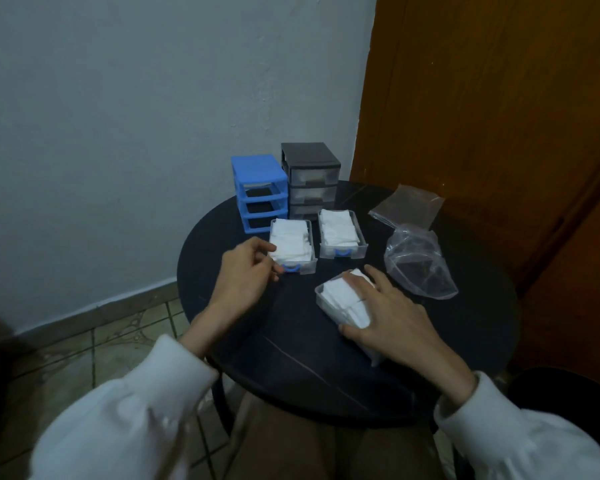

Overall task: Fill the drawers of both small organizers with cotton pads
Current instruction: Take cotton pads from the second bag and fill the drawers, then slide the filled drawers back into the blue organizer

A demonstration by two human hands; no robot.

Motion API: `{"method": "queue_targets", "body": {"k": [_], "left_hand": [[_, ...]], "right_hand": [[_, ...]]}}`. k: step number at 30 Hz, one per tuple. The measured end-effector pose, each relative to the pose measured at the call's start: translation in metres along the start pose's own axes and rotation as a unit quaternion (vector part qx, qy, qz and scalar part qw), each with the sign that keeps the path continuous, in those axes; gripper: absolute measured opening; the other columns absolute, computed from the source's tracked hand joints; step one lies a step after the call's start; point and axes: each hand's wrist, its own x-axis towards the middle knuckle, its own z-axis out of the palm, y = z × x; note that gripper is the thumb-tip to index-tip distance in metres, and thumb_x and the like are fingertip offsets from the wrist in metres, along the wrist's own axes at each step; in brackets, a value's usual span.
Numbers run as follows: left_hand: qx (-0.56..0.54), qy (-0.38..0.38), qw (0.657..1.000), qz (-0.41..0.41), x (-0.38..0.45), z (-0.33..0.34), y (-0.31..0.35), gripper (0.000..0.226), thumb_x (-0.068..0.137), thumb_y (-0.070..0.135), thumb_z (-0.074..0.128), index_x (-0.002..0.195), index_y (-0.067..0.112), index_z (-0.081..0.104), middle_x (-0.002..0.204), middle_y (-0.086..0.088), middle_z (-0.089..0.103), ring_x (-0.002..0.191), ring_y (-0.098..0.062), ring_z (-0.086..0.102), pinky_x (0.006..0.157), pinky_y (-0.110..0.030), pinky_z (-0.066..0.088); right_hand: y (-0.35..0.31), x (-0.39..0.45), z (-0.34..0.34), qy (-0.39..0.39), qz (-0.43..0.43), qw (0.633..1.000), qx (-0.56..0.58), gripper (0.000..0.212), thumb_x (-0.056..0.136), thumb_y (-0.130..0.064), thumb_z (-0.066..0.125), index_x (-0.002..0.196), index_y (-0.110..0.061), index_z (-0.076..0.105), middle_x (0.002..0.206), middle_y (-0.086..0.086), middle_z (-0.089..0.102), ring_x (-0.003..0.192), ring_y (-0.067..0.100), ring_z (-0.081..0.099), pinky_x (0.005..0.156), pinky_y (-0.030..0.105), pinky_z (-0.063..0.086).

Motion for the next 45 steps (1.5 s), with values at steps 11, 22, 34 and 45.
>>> {"method": "queue_targets", "body": {"k": [11, 22, 34, 45], "left_hand": [[0.086, 0.099, 0.984, 0.119, 0.125, -0.051, -0.009, 0.027, 0.086, -0.004, 0.046, 0.098, 0.005, 0.068, 0.096, -0.004, 0.07, 0.091, -0.019, 0.065, 0.072, -0.011, 0.04], [0.218, -0.104, 0.96, 0.145, 0.216, -0.055, -0.015, 0.05, 0.093, 0.005, 0.044, 0.142, 0.013, 0.039, 0.155, -0.009, 0.022, 0.141, -0.022, 0.023, 0.108, -0.023, 0.015], [0.25, -0.075, 0.948, 0.182, 0.213, -0.031, -0.043, 0.041, 0.101, 0.019, 0.032, 0.142, 0.02, 0.039, 0.152, -0.004, 0.031, 0.139, -0.019, 0.026, 0.113, -0.028, 0.01], [0.225, -0.067, 0.957, 0.171, 0.209, -0.028, -0.048, 0.056, 0.091, 0.035, 0.018, 0.141, 0.02, 0.039, 0.15, -0.004, 0.033, 0.138, -0.019, 0.027, 0.114, -0.031, 0.011]], "right_hand": [[-0.052, 0.085, -0.041, -0.009, -0.075, 0.997, -0.01, 0.068, 0.088, -0.053, 0.05, 0.146, -0.037, 0.02, 0.153, -0.013, 0.025, 0.133, 0.019, 0.033, 0.101, 0.043, 0.031], [-0.08, 0.178, -0.036, 0.025, -0.108, 0.994, -0.01, 0.06, 0.091, -0.05, 0.046, 0.145, -0.042, 0.021, 0.156, -0.009, 0.019, 0.132, 0.029, 0.034, 0.104, 0.042, 0.032], [-0.091, 0.189, -0.014, 0.106, -0.053, 0.993, -0.028, 0.057, 0.093, -0.048, 0.041, 0.145, -0.037, 0.022, 0.153, -0.007, 0.023, 0.127, 0.03, 0.033, 0.099, 0.04, 0.033], [-0.071, 0.179, -0.013, 0.036, -0.148, 0.988, -0.004, 0.102, 0.069, -0.083, 0.04, 0.148, -0.035, -0.002, 0.156, -0.007, -0.02, 0.144, 0.017, -0.012, 0.115, 0.037, 0.0]]}}
